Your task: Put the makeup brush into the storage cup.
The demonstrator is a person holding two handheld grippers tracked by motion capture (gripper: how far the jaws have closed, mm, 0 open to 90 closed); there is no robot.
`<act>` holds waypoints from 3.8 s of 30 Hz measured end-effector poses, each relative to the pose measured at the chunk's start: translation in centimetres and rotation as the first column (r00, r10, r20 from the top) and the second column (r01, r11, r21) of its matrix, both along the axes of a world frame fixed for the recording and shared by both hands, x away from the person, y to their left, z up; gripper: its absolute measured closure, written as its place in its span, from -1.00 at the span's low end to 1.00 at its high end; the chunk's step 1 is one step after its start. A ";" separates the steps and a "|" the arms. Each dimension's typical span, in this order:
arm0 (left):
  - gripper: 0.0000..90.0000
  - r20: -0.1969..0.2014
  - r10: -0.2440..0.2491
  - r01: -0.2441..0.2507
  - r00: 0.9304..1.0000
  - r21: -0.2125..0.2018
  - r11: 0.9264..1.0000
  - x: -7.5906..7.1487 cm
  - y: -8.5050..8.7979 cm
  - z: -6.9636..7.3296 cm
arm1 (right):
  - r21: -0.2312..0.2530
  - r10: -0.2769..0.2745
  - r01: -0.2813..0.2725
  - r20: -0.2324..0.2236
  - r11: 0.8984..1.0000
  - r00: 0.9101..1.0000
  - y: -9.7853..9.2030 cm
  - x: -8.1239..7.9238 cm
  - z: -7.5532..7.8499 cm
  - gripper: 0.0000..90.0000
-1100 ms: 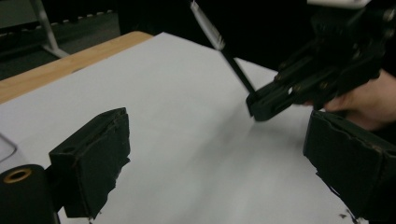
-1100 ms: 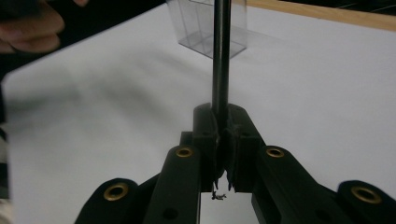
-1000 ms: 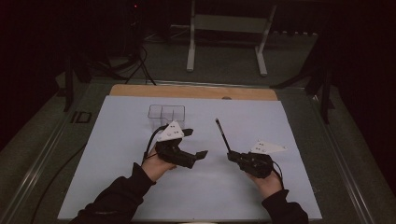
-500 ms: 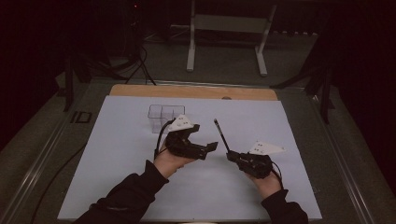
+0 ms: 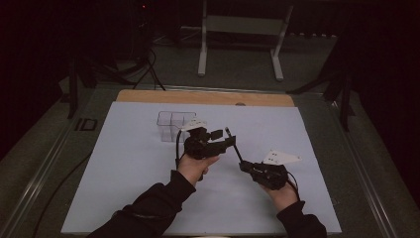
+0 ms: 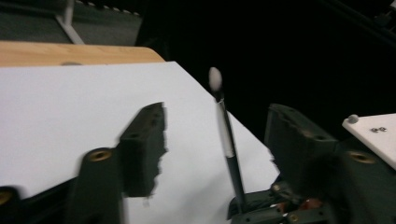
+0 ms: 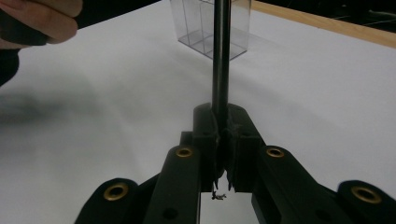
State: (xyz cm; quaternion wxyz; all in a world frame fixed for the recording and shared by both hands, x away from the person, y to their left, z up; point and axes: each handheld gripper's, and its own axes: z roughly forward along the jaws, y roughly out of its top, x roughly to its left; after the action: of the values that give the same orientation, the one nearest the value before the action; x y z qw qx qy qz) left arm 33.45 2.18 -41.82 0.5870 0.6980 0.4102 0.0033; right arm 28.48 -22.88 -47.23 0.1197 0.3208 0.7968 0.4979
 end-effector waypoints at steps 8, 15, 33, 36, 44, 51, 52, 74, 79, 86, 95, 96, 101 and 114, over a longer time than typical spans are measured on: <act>0.44 -0.051 0.002 -0.004 0.999 -0.026 1.000 0.3 -0.8 -0.4 | -0.001 0.003 -0.003 -0.001 1.000 1.000 0.0 0.0 0.0 0.86; 0.86 -0.077 0.006 -0.010 0.997 -0.051 0.999 0.3 -0.8 -0.5 | -0.012 0.013 -0.013 -0.009 1.000 1.000 0.1 0.1 -0.2 0.86; 0.90 0.081 -0.079 0.077 0.994 0.026 0.997 -1.0 -1.4 1.1 | -0.005 0.027 -0.026 0.021 1.000 0.999 0.8 -0.1 -0.5 -0.24; 0.90 0.103 -0.074 0.069 0.992 0.049 0.996 -1.1 -1.1 1.5 | -0.001 0.012 -0.012 0.025 1.000 1.000 0.9 -0.2 -0.5 -0.46; 0.90 0.173 -0.076 0.061 0.982 0.091 0.994 -1.5 -0.2 2.8 | -0.016 0.033 -0.032 0.090 0.999 0.995 1.1 -0.7 -0.4 -0.70; 0.90 0.206 -0.044 0.019 0.978 0.118 0.993 -1.7 1.2 3.6 | -0.005 0.046 -0.046 0.115 0.999 0.992 0.9 -0.7 -0.4 -0.69; 0.90 0.209 -0.042 0.016 0.977 0.121 0.993 -1.7 1.4 3.8 | -0.002 0.049 -0.050 0.116 0.999 0.992 0.8 -0.7 -0.4 -0.69; 0.90 0.305 0.085 -0.141 0.949 0.167 0.976 -0.4 8.0 7.5 | 0.021 0.039 -0.042 0.130 0.999 0.991 0.4 -0.8 -0.1 -0.69; 0.90 0.338 0.123 -0.189 0.933 0.169 0.967 0.3 9.6 8.8 | 0.033 0.039 -0.043 0.117 0.999 0.992 0.3 -0.7 -0.1 -0.69; 0.90 0.364 0.157 -0.233 0.918 0.175 0.957 1.5 11.0 9.6 | 0.035 0.039 -0.043 0.112 0.998 0.993 0.3 -0.7 -0.1 -0.69; 0.90 0.388 0.178 -0.274 0.904 0.209 0.939 3.6 11.9 9.8 | 0.043 0.042 -0.046 0.097 0.998 0.994 0.4 -0.7 -0.2 -0.69; 0.90 0.393 0.183 -0.281 0.901 0.209 0.937 3.9 12.0 9.9 | 0.041 0.041 -0.046 0.098 0.998 0.994 0.4 -0.7 -0.2 -0.69; 0.90 0.390 0.196 -0.299 0.900 0.225 0.927 5.5 12.3 9.7 | 0.048 0.039 -0.044 0.096 0.998 0.995 0.3 -0.6 -0.2 -0.69; 0.90 0.329 0.218 -0.319 0.919 0.295 0.900 8.5 11.9 7.5 | 0.051 0.032 -0.038 0.100 0.998 0.994 0.1 -0.6 -0.1 -0.69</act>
State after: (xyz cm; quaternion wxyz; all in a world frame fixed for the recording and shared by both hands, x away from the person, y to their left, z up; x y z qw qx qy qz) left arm 41.91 14.04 -34.31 0.5034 0.7173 0.4068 0.2580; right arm 27.86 -22.75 -47.33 0.1418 0.2848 0.7820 0.5360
